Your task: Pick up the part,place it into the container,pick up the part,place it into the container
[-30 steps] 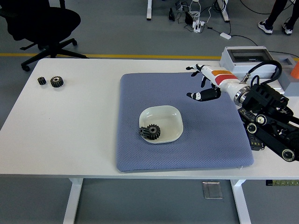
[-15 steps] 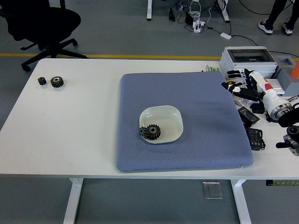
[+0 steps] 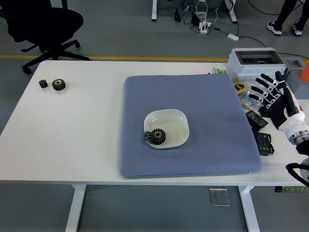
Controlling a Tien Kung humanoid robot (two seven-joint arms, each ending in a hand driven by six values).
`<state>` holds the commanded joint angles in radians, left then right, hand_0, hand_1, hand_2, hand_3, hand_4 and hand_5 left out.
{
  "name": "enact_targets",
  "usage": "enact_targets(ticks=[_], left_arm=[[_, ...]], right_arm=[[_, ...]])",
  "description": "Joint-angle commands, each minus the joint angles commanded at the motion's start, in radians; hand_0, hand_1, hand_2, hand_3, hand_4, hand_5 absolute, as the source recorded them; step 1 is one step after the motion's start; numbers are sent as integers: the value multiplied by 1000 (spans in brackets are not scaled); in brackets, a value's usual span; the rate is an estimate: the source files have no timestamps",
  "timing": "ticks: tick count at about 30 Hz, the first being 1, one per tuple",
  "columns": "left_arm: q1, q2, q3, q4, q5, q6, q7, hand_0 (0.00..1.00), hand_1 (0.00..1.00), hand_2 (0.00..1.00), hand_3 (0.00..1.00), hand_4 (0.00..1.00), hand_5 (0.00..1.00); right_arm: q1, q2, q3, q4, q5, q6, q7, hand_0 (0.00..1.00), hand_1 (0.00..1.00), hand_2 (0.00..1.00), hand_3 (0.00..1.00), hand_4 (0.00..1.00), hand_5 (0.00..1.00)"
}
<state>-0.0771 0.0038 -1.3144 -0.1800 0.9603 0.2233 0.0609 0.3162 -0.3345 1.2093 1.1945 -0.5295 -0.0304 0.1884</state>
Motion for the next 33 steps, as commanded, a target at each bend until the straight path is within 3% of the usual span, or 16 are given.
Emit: enact_targets(ticks=[1,7,10,24,33], left_arm=[[-1,0,0,0,3,0,0,730,705,745,564,647,580],[2,1,-3,0,5,0,-1,730,705,745,564,647,581],[4,1,0,0,7,-1,1,730,705,745,564,647,581],[16,3,-19,0,35,2,5,729,701,742,564,647,582],[15,3,-14,0,34,1,7,730,703,742,565,645,581]], right_arm=[[-25,11,23,11,-23,4,2,792,788,824,807,998,758],[-173,97,149,67,-113,16,16,803,793,825,813,998,781],[-210,105,163,66,-121,23,11,803,793,825,813,998,781],[-207,100,235,56,-170,13,2,817,788,825,809,998,784],[-197,105,250,65,-291,18,-10,869,799,828,810,998,786]])
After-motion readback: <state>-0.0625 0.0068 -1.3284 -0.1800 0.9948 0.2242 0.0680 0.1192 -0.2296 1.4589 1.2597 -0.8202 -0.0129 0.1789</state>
